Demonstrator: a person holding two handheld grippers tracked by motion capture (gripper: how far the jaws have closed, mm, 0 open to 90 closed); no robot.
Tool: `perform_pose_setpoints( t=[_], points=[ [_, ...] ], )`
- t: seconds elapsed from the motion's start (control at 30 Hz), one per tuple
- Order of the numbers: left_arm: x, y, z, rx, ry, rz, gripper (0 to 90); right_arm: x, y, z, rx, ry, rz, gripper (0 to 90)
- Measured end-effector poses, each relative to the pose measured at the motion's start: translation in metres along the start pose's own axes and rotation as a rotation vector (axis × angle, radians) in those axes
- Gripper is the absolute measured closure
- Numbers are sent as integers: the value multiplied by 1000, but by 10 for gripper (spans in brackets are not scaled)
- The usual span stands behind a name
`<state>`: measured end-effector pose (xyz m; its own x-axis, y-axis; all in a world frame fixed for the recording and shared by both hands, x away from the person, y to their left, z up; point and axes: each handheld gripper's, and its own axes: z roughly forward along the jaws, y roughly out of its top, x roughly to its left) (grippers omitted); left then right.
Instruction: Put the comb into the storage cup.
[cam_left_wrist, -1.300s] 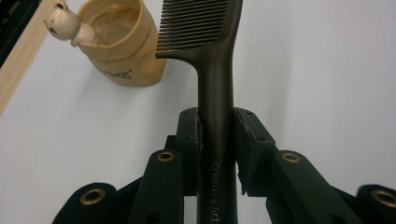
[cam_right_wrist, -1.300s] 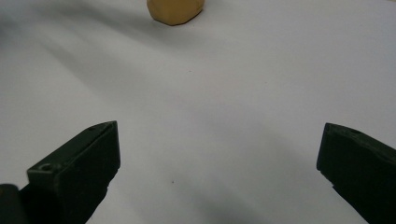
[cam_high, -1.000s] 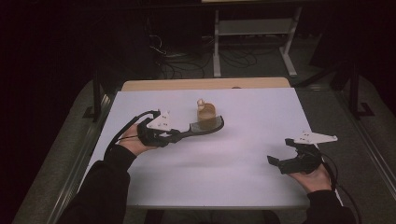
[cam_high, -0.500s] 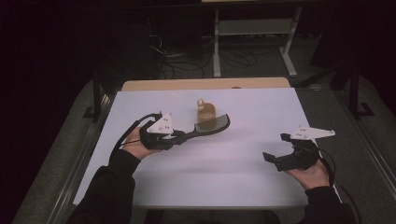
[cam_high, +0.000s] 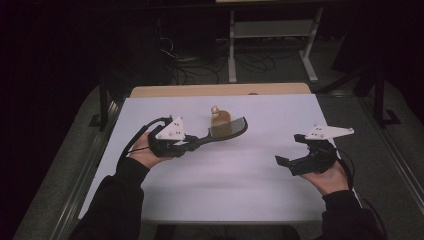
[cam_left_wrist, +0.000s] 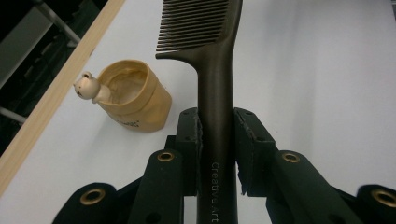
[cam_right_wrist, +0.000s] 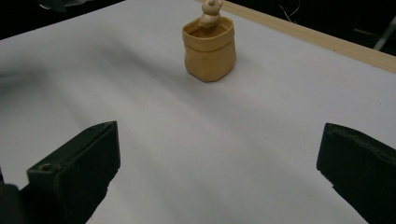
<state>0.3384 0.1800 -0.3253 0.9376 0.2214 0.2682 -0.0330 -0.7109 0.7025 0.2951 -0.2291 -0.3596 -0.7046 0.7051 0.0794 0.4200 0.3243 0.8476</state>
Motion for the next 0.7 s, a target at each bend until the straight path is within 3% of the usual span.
perform_pose_setpoints(
  t=[0.7],
  points=[
    [1, 23, -4, -64, 23, 29, 733, 13, 44, 7, -32, 57, -43, 0]
  ],
)
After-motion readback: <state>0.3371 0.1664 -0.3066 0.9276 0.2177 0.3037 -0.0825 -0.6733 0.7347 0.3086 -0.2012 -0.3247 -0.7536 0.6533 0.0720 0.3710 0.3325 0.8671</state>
